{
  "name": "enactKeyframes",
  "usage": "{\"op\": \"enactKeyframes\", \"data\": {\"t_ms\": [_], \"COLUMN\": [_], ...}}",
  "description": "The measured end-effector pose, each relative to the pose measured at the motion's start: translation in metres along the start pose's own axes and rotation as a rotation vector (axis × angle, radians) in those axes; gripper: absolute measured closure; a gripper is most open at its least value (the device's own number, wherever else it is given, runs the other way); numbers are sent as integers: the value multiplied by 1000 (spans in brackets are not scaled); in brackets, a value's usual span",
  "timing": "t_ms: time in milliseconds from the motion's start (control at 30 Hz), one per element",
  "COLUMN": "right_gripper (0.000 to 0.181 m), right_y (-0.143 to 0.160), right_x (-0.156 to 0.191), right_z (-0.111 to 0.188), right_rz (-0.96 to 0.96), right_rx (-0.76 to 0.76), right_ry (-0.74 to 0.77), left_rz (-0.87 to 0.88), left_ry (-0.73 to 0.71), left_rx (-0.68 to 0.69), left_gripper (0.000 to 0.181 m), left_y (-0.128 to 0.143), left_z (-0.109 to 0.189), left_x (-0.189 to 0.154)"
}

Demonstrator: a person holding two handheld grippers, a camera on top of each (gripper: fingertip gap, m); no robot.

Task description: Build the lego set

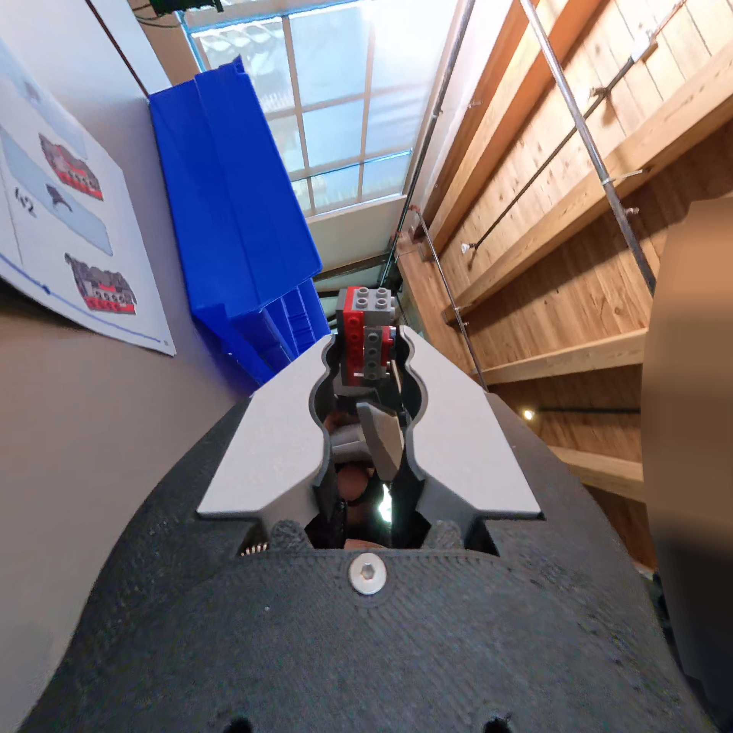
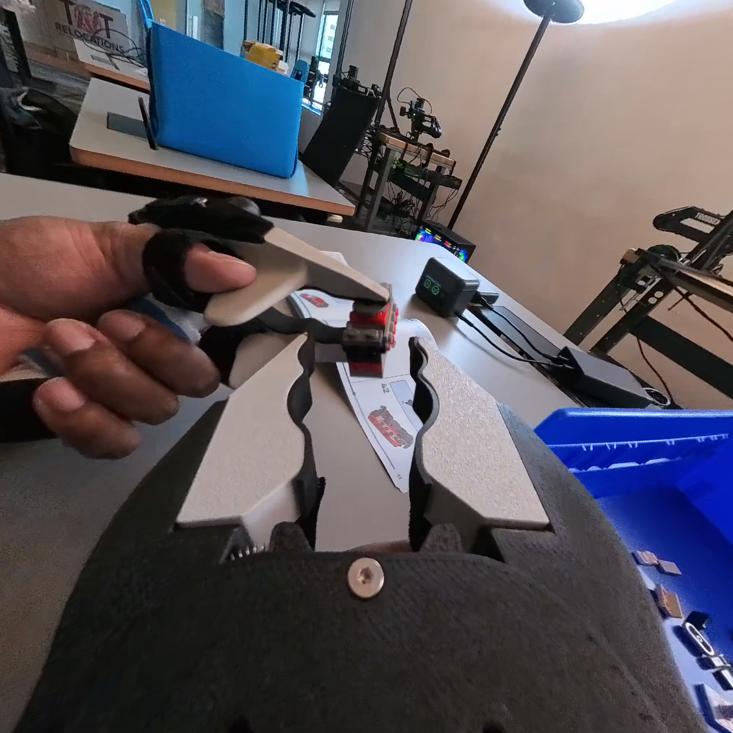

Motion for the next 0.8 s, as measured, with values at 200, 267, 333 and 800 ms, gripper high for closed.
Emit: {"op": "enactKeyframes", "data": {"t_ms": [200,267,333,800], "right_gripper": [142,146,149,157], "right_y": [1,1,2,2], "right_x": [3,3,4,-17], "right_z": [-3,-2,-3,13], "right_rz": [44,46,51,-368], "right_rx": [33,29,39,-177], "right_ry": [26,25,21,-295], "left_rz": [40,36,25,-593], "left_ry": [-40,-51,-55,-76], "left_rx": [-17,-20,-20,192], "left_gripper": [152,152,152,109], "left_y": [6,7,7,-10], "left_z": [3,3,3,24], "left_x": [4,5,5,-15]}}
Point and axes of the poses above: each gripper's, where its closed fingertips meet, z back along the fingers, y out of its underside, x = y × z across the jaws, the point moved 10 cm from there along z, back along the fingers, and after that the axes turned 7 degrees about -y, right-handed, at the moved point
